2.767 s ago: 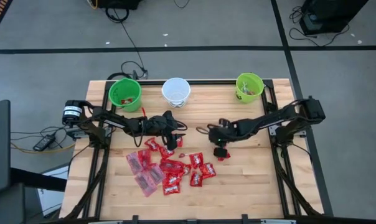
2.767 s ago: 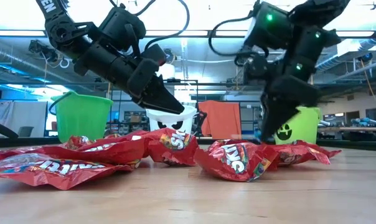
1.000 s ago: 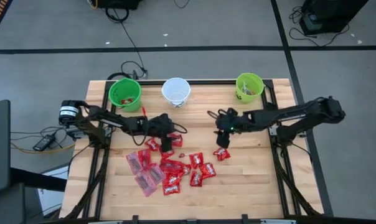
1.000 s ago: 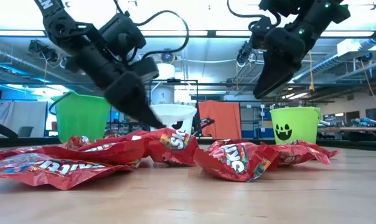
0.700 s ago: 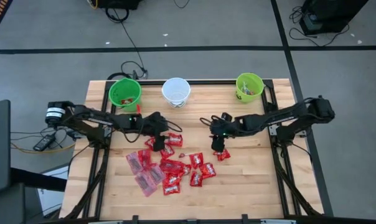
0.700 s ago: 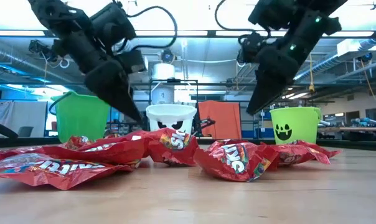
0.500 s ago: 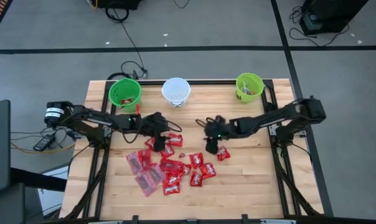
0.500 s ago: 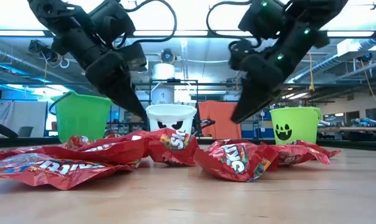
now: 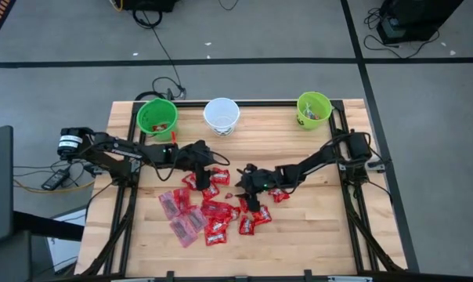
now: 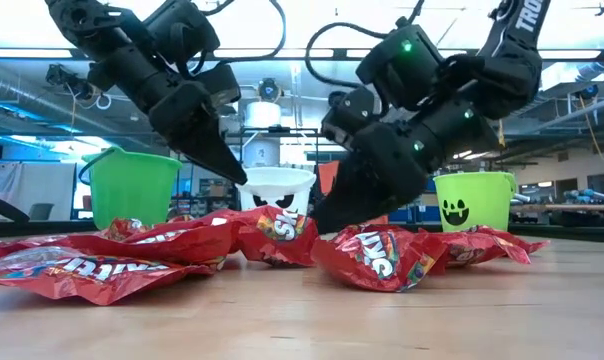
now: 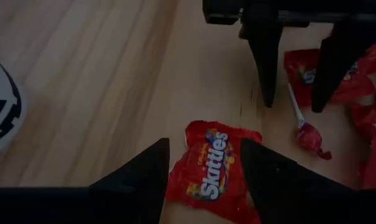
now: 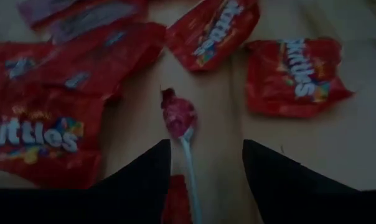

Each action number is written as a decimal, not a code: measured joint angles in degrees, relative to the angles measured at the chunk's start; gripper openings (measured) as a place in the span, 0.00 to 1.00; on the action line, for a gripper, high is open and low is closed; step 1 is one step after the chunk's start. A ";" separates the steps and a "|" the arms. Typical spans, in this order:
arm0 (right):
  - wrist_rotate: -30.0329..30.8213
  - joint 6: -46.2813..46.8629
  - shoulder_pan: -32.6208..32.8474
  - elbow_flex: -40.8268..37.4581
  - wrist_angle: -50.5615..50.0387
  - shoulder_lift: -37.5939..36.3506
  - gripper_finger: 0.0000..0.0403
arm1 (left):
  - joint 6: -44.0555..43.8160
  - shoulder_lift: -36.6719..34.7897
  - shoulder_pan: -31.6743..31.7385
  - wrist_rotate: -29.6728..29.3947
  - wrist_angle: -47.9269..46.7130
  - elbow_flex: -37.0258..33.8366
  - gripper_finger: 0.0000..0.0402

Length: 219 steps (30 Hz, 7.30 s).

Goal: Sort candy by brand, put in halloween buckets
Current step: Put the red lollipop into the light green bucket, then put the red candy into the white bucket

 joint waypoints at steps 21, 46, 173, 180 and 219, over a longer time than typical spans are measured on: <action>-2.60 -6.95 0.22 -0.02 -1.62 0.00 0.19 | 0.41 0.00 0.06 -0.09 4.76 0.00 0.50; -6.63 -10.60 -0.11 5.21 1.23 7.32 0.28 | 1.34 0.02 0.01 -0.17 5.66 0.00 0.50; -18.76 -9.64 -18.36 1.29 -14.62 -18.69 0.53 | 7.84 7.41 -2.54 -0.29 20.89 0.52 0.01; -26.51 -9.28 -18.09 4.08 -14.27 -15.01 0.53 | 8.60 7.41 -2.67 -0.31 19.96 0.52 0.01; 6.64 -18.11 -20.39 16.98 -18.55 -13.68 0.01 | 2.81 1.44 -2.83 -10.37 8.42 0.56 0.43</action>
